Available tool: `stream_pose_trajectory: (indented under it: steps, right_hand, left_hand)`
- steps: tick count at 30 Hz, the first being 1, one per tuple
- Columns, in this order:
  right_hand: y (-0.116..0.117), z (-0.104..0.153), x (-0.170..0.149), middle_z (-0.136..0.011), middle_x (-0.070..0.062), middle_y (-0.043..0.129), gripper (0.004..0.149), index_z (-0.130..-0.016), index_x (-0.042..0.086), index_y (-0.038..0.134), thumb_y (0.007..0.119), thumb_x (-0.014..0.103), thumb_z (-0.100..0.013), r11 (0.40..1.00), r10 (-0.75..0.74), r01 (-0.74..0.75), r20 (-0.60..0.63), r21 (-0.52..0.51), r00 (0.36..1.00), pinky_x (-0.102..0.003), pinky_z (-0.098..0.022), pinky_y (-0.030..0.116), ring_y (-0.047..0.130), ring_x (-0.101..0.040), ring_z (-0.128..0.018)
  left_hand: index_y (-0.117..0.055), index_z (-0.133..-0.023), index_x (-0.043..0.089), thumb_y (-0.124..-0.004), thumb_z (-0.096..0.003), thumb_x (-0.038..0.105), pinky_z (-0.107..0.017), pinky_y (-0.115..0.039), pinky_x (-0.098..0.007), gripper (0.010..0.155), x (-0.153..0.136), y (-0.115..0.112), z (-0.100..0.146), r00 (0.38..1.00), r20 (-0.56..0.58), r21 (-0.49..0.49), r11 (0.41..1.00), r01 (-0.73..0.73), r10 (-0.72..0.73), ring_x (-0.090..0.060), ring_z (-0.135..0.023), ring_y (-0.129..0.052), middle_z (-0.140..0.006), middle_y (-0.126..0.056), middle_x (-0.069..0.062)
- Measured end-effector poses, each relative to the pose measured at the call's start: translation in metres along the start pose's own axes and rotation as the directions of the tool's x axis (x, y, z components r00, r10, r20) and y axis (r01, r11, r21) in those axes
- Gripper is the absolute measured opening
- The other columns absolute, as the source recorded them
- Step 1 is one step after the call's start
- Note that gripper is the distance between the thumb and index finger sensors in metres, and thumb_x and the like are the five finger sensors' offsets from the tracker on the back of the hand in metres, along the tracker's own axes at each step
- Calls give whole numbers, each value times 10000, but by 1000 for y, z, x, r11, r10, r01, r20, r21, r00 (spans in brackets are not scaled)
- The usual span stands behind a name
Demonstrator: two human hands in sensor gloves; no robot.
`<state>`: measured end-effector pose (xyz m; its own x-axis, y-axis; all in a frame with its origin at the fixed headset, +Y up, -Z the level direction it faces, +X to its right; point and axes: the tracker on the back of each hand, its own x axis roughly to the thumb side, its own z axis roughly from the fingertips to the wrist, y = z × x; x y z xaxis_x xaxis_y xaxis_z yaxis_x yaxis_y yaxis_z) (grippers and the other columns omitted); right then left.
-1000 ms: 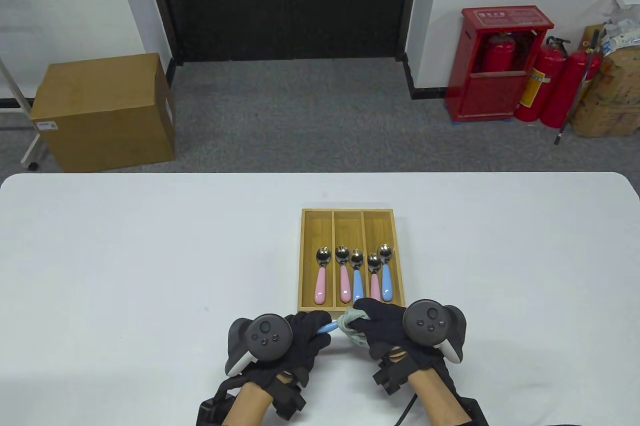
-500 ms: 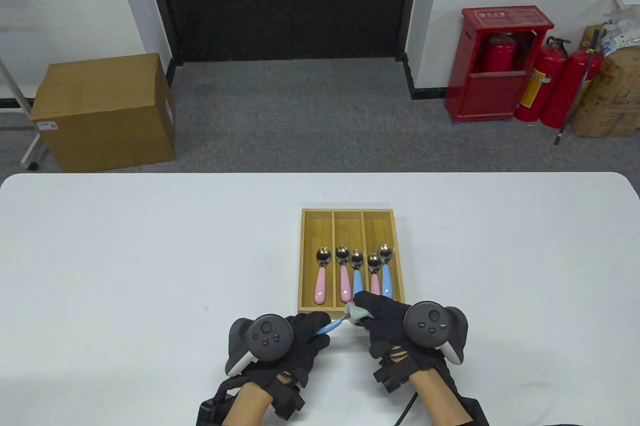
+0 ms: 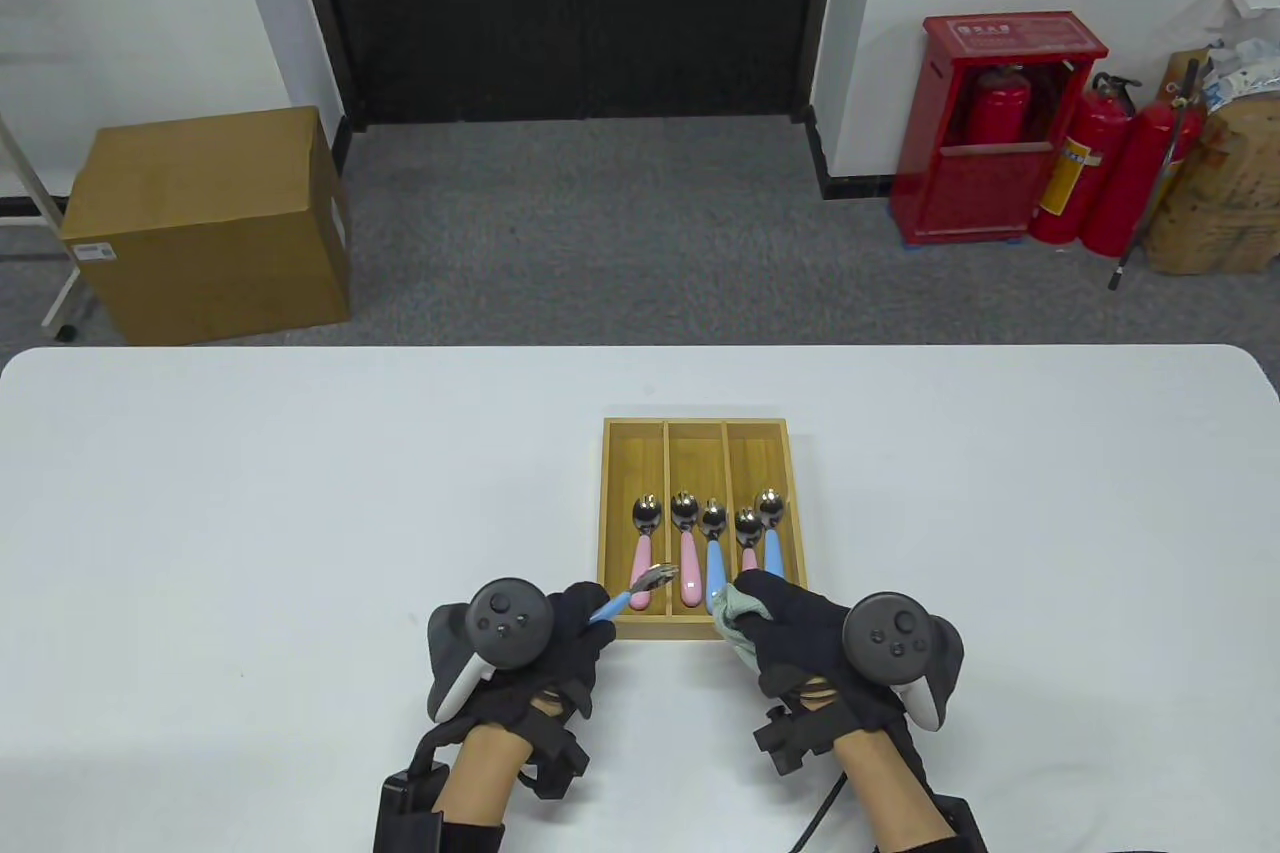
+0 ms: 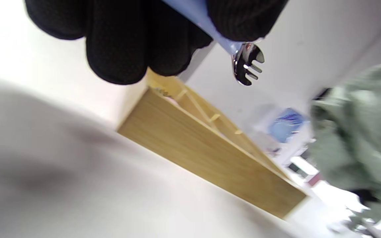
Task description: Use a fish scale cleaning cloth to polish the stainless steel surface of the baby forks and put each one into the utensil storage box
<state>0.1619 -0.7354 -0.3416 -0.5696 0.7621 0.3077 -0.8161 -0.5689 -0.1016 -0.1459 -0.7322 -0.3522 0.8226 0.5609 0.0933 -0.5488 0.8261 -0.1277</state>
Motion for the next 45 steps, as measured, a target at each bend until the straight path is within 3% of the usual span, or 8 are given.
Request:
stream_pose_trajectory:
  steps: [5,8,17,26,31,36,45]
  right_hand:
    - [0,-1,-2,-622,-209,1028,434,-781,124,905,895,268,-372,1000,-9,9,-11,2,1000,-508,-241,857,1056,-346,-350]
    - [1,-2,-4,-626,-212,1025,436,-785,123,901,893,270,-375,1000,-18,18,-21,3,1000,-510,-244,855,1055,-348,-352]
    - [5,-1,-2,-636,-220,1018,443,-796,116,891,890,274,-382,998,49,-50,7,33,999,-516,-251,852,1053,-355,-363]
    - [7,-2,0,-640,-220,1017,444,-800,119,889,888,279,-385,997,40,-41,15,62,999,-515,-254,854,1053,-355,-366]
    - [8,-2,0,-643,-218,1016,446,-803,119,886,886,281,-388,997,24,-25,15,73,1000,-515,-255,854,1052,-354,-372]
    - [9,-1,0,-647,-220,1012,448,-808,113,878,883,282,-393,996,14,-15,9,89,1000,-515,-257,854,1051,-354,-376]
    - [11,-2,2,-671,-228,991,458,-836,90,840,865,291,-424,992,18,-20,14,124,1000,-518,-272,850,1045,-357,-396]
  left_hand:
    - [-746,-952,169,-781,-482,407,-588,-723,-595,527,12,13,-24,979,-121,5,986,168,-167,-327,-645,-1020,-818,-937,-102]
    - [-747,-951,165,-780,-484,413,-587,-730,-593,529,25,13,-42,949,-194,-51,969,241,-247,-341,-663,-1028,-841,-939,-111]
    - [-750,-930,136,-782,-483,435,-582,-751,-585,540,57,-16,-91,851,-277,-64,893,446,-446,-378,-702,-1049,-878,-930,-157]
    - [-740,-935,147,-751,-492,468,-597,-750,-572,546,64,-37,-113,790,-345,-38,848,529,-507,-380,-759,-1031,-913,-896,-160]
    - [-721,-954,156,-695,-511,482,-605,-738,-577,550,62,-40,-115,798,-345,-50,859,509,-494,-390,-777,-1015,-932,-874,-171]
    - [-685,-991,167,-682,-510,513,-602,-736,-580,592,57,-25,-107,836,-323,2,883,470,-444,-388,-779,-1011,-938,-876,-163]
    - [-593,-1067,220,-666,-510,600,-647,-664,-607,678,29,22,-53,884,-200,109,887,449,-422,-398,-911,-886,-1056,-762,-136]
